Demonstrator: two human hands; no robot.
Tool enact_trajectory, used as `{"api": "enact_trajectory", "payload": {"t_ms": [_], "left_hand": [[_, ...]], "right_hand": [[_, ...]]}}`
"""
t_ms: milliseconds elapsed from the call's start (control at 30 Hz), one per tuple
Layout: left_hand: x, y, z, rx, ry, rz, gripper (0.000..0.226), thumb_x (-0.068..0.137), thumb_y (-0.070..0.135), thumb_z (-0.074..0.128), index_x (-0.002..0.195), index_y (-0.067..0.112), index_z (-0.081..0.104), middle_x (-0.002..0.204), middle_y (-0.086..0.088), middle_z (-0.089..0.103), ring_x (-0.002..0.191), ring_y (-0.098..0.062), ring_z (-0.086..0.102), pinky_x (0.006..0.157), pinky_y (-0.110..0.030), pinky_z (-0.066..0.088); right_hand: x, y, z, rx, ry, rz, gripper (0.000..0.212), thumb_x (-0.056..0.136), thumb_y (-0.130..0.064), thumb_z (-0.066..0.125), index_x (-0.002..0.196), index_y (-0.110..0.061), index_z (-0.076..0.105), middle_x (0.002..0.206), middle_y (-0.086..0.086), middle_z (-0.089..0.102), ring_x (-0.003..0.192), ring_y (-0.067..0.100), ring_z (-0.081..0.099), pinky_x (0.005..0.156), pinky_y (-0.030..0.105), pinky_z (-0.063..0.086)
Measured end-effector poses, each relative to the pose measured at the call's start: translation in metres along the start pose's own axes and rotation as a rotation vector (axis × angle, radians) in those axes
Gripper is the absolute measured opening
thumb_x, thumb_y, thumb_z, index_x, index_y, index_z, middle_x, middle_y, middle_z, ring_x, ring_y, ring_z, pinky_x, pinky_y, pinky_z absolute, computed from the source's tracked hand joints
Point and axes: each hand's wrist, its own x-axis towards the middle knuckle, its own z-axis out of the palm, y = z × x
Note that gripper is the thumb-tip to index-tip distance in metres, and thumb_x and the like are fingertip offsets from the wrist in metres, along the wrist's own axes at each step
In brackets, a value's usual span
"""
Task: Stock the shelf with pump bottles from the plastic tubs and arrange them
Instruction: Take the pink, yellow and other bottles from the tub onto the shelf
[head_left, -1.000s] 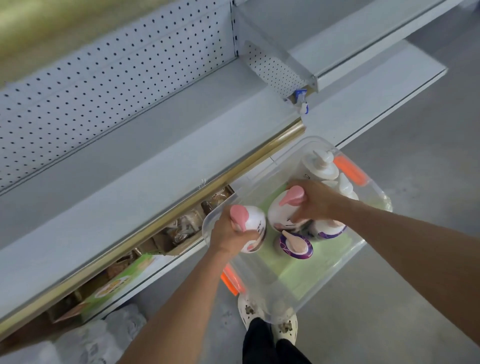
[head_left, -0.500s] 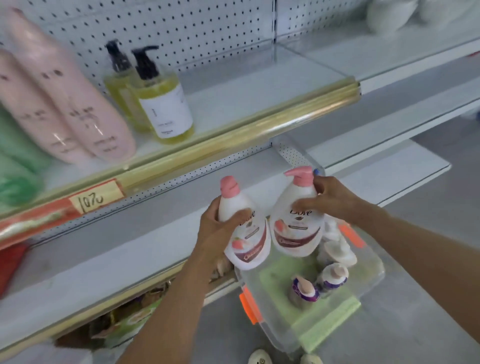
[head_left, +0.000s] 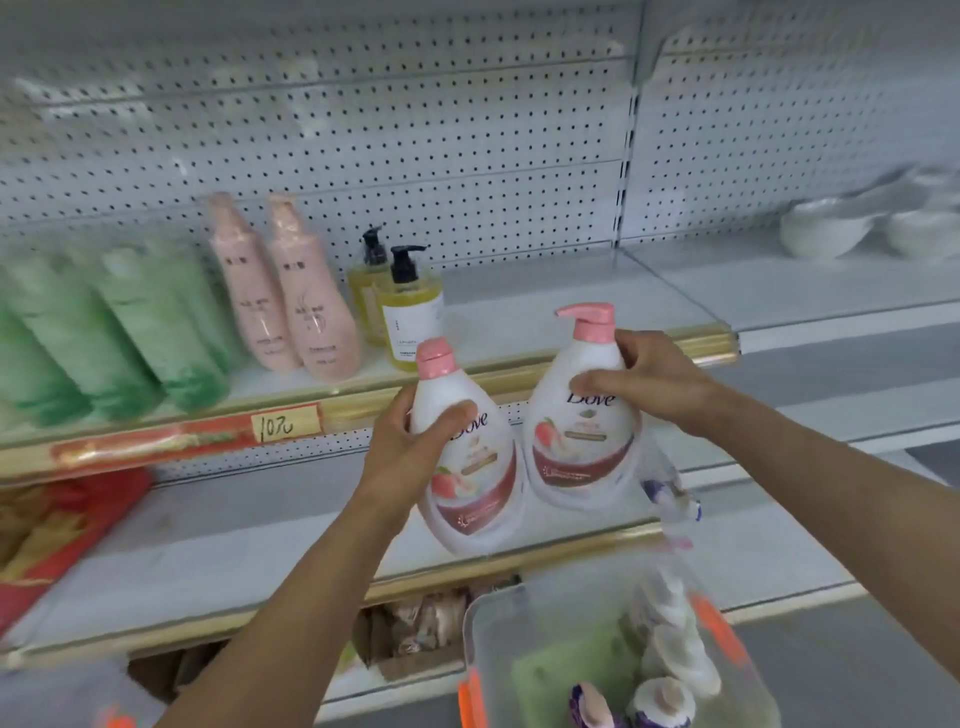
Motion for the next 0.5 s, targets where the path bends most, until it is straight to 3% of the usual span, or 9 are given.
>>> {"api": "enact_trajectory", "payload": {"t_ms": [100, 233, 367, 500], "left_hand": [[0.002, 0.013, -0.002, -0.010, 0.043, 0.020, 0.025, 0.080, 0.029, 0.076, 0.104, 0.028, 0.067, 0.090, 0.003, 0.075, 0.080, -0.017, 0.073, 0.066, -0.031, 0.056], [0.018, 0.026, -0.005, 0.017, 0.063, 0.054, 0.023, 0.079, 0.028, 0.077, 0.099, 0.032, 0.067, 0.088, 0.005, 0.075, 0.079, -0.015, 0.072, 0.066, -0.030, 0.057], [0.036, 0.035, -0.010, 0.048, 0.045, 0.081, 0.025, 0.080, 0.027, 0.076, 0.103, 0.029, 0.067, 0.090, 0.004, 0.075, 0.078, -0.014, 0.073, 0.061, -0.026, 0.055], [0.055, 0.042, -0.015, 0.033, 0.031, 0.092, 0.024, 0.081, 0.024, 0.076, 0.103, 0.027, 0.067, 0.089, 0.003, 0.076, 0.079, -0.016, 0.073, 0.068, -0.031, 0.058]], "right_hand": [[0.017, -0.021, -0.007, 0.008, 0.034, -0.066, 0.031, 0.073, -0.019, 0.082, 0.100, -0.020, 0.067, 0.089, -0.005, 0.073, 0.076, 0.008, 0.071, 0.062, 0.023, 0.055], [0.049, -0.049, -0.012, 0.046, 0.069, -0.146, 0.045, 0.069, -0.019, 0.084, 0.109, -0.021, 0.062, 0.099, -0.002, 0.071, 0.083, 0.013, 0.072, 0.072, 0.034, 0.059], [0.085, -0.073, -0.011, 0.043, 0.073, -0.208, 0.052, 0.069, -0.019, 0.085, 0.115, -0.016, 0.061, 0.103, 0.001, 0.070, 0.086, 0.015, 0.072, 0.076, 0.035, 0.059], [0.125, -0.084, -0.002, 0.033, 0.087, -0.231, 0.052, 0.066, -0.020, 0.087, 0.113, -0.018, 0.065, 0.099, 0.003, 0.073, 0.085, 0.016, 0.072, 0.079, 0.037, 0.059]]}}
